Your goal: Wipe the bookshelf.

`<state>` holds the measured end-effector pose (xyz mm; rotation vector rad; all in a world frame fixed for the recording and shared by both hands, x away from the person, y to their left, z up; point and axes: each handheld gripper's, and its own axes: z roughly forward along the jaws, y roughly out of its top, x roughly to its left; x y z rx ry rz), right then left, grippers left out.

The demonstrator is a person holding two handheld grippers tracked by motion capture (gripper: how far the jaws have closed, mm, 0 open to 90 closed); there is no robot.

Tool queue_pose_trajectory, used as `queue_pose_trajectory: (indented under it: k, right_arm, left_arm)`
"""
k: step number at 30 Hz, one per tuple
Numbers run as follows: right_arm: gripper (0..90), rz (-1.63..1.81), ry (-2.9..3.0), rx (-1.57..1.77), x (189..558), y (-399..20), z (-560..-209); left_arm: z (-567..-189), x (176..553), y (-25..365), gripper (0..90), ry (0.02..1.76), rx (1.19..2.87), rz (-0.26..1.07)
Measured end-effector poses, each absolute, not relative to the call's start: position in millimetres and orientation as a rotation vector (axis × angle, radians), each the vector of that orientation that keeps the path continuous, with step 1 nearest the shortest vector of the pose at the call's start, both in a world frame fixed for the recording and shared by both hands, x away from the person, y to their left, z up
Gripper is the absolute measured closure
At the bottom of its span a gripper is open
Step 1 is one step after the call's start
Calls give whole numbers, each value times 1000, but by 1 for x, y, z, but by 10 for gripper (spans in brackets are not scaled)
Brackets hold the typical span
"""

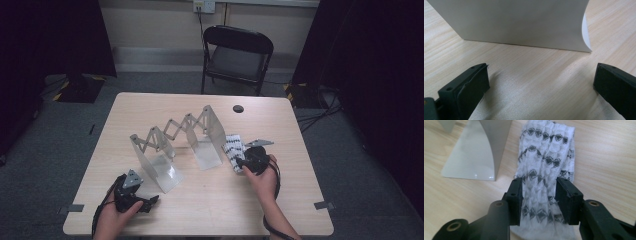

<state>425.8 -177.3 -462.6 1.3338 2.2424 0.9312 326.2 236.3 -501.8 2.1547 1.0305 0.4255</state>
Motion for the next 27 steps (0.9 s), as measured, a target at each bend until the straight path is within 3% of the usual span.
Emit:
queue_pose_trajectory:
  k: [14,18,21,27]
  right_arm:
    - [481,873,2302,1293,426,-171,-478]
    - [657,880,2305,1303,429,-162,-480]
    - [728,898,2311,1319,430,-160,-480]
    - [763,904,2338,1300,432,-150,-478]
  left_arm:
    - [-502,326,236,0,1030,2155,426]
    - [-502,326,236,0,1030,2155,426]
    - [-502,326,236,0,1030,2155,427]
    - [-502,326,236,0,1030,2155,427]
